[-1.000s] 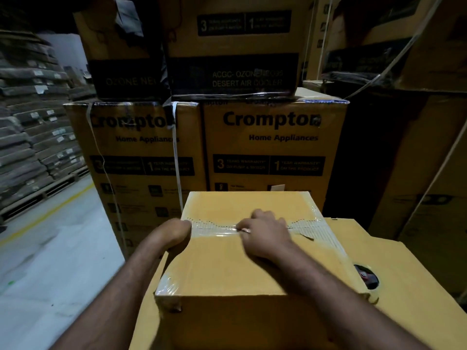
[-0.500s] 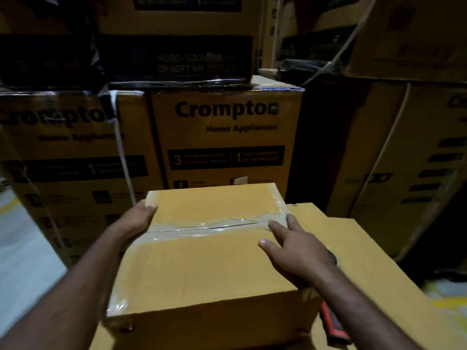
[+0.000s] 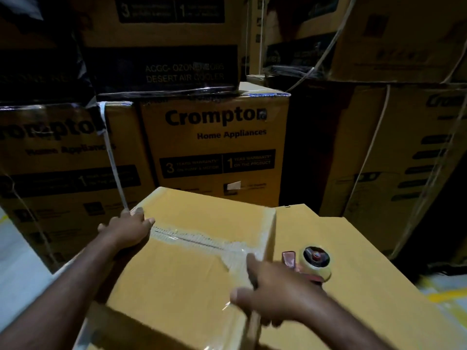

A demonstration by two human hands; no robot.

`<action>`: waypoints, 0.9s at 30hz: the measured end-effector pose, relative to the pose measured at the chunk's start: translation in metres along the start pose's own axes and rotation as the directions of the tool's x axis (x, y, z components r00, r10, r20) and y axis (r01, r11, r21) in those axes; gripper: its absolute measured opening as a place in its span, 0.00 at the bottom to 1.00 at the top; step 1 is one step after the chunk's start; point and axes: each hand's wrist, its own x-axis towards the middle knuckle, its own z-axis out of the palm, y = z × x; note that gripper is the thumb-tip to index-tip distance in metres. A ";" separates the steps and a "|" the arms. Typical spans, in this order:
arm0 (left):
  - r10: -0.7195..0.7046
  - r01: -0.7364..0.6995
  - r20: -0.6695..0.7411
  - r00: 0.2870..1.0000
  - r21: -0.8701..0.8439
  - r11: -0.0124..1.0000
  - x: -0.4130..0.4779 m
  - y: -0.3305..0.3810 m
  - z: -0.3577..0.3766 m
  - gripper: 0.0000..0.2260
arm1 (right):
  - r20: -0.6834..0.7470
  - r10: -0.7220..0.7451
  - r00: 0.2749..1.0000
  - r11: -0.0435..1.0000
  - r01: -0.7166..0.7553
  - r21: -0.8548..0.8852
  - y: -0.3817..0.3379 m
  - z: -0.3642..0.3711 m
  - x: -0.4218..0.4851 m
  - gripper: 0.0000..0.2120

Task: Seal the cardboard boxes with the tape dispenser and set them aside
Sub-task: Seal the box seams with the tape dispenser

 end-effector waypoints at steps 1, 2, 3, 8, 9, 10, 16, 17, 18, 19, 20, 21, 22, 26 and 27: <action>-0.007 0.007 0.006 1.000 0.007 1.000 -0.002 -0.003 0.003 0.28 | 0.036 -0.044 0.998 0.999 0.044 0.007 -0.007 0.003 -0.009 0.24; 0.005 -0.005 0.000 1.000 0.010 1.000 -0.006 -0.004 0.006 0.27 | 0.013 -0.071 0.997 0.997 0.071 0.007 -0.010 0.004 -0.012 0.21; 0.032 -0.032 -0.012 0.999 0.008 0.999 -0.012 -0.003 0.007 0.27 | -0.079 -0.071 0.994 0.997 0.071 -0.010 -0.010 0.002 -0.009 0.20; 0.201 -0.202 -0.100 0.974 0.000 0.979 -0.043 0.017 0.006 0.27 | -0.477 -0.200 0.856 0.941 0.032 -0.337 0.011 -0.008 0.038 0.28; 0.238 -0.241 -0.093 0.967 -0.021 0.970 -0.052 0.022 0.005 0.28 | -0.447 -0.205 0.871 0.935 0.040 -0.351 0.018 -0.007 0.051 0.31; 0.270 -0.274 -0.075 0.960 -0.043 0.961 -0.064 0.027 0.005 0.28 | -0.423 -0.176 0.889 0.943 0.029 -0.331 0.026 -0.004 0.063 0.33; 0.354 -0.351 0.041 0.935 -0.055 0.935 -0.168 0.073 0.025 0.33 | -0.487 -0.015 0.873 0.975 -0.096 -0.202 0.029 0.008 0.094 0.39; 0.344 -0.342 0.062 0.937 -0.051 0.938 -0.184 0.080 0.027 0.34 | -0.499 -0.017 0.867 0.975 -0.096 -0.200 0.026 0.009 0.096 0.39; 0.331 -0.328 0.079 0.940 -0.051 0.943 -0.199 0.085 0.030 0.33 | -0.510 -0.024 0.860 0.974 -0.094 -0.205 0.024 0.009 0.097 0.39; 0.306 -0.303 0.085 0.948 -0.050 0.952 -0.213 0.090 0.032 0.33 | -0.520 -0.028 0.854 0.974 -0.094 -0.206 0.024 0.007 0.098 0.39; 0.261 -0.258 0.078 0.962 -0.047 0.965 -0.228 0.092 0.034 0.33 | -0.525 -0.025 0.851 0.975 -0.096 -0.202 0.026 0.003 0.099 0.38; 0.186 -0.183 0.050 0.981 -0.052 0.982 -0.242 0.092 0.037 0.33 | -0.523 -0.012 0.852 0.979 -0.097 -0.181 0.030 -0.003 0.102 0.37; 0.085 -0.085 0.001 0.996 -0.070 0.994 -0.256 0.091 0.041 0.35 | -0.515 0.017 0.857 0.986 -0.099 -0.132 0.035 -0.008 0.104 0.38; -0.359 0.255 -0.044 0.932 -0.621 0.741 -0.302 0.085 0.067 0.48 | -0.415 0.123 0.902 0.970 -0.021 0.241 0.058 -0.020 0.111 0.42; -0.408 0.251 0.009 0.913 -0.802 0.543 -0.307 0.087 0.073 0.51 | -0.414 0.090 0.906 0.962 0.029 0.272 0.059 -0.022 0.110 0.41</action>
